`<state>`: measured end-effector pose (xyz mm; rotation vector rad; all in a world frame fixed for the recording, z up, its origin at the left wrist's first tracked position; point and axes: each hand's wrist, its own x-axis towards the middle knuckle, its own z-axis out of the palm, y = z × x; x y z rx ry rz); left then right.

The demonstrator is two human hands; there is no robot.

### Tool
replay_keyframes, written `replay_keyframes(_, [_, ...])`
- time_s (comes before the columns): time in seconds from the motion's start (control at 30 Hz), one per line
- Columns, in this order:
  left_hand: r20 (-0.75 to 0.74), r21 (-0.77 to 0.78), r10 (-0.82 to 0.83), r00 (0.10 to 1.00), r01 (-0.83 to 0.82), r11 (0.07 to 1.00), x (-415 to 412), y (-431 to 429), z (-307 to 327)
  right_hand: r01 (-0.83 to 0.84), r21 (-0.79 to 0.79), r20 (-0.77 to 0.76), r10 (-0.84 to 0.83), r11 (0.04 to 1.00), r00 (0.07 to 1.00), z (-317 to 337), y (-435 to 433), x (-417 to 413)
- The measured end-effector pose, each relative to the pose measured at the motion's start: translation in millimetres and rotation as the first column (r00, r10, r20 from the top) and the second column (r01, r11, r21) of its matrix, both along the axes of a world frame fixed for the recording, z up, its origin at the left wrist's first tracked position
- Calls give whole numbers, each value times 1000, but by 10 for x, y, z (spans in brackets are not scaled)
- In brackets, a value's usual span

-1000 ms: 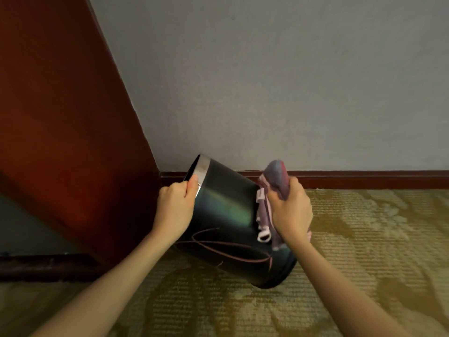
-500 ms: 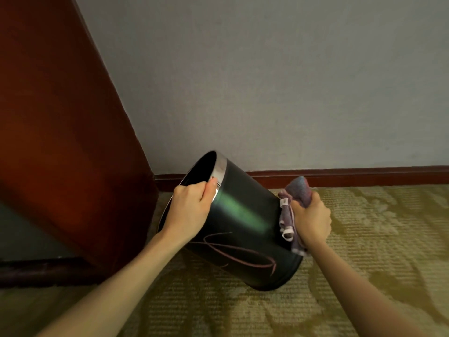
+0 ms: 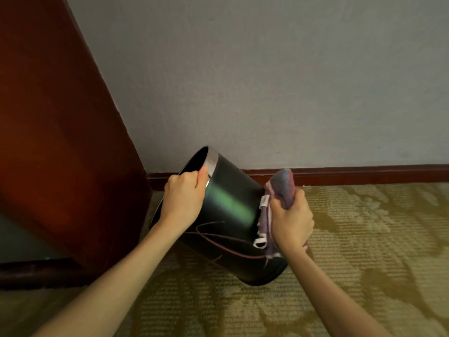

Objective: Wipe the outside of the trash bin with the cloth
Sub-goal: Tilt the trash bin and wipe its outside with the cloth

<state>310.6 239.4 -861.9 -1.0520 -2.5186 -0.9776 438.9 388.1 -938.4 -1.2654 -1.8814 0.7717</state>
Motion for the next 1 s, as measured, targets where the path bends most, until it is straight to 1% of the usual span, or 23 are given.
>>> replay_keyframes(0.17, [-21, -1, -75, 997, 75, 997, 124, 149, 51, 2, -53, -105, -8, 999, 994, 266, -165, -119])
replay_keyframes(0.3, [-21, -23, -85, 996, 84, 996, 192, 264, 26, -93, -69, -161, 81, 993, 984, 595, -240, -332])
replay_keyframes(0.43, [-5, -19, -107, 994, 107, 994, 169, 234, 19, -144, -2, -129, 143, 990, 981, 827, -258, -539])
replay_keyframes(0.57, [67, 57, -130, 989, 126, 990, 157, 142, 48, -233, 77, -119, 241, 969, 963, 748, -237, -527])
replay_keyframes(0.7, [72, 50, -116, 991, 112, 992, 114, 114, 71, -242, 89, -59, 248, 966, 967, 517, -47, -426])
replay_keyframes(0.87, [101, 44, -75, 992, 71, 997, 50, 133, 87, -110, 47, 121, 104, 993, 987, 62, 335, -85])
replay_keyframes(1.0, [140, 57, -89, 986, 82, 995, 58, 170, 85, -34, 35, 280, 23, 999, 960, -286, 546, 300])
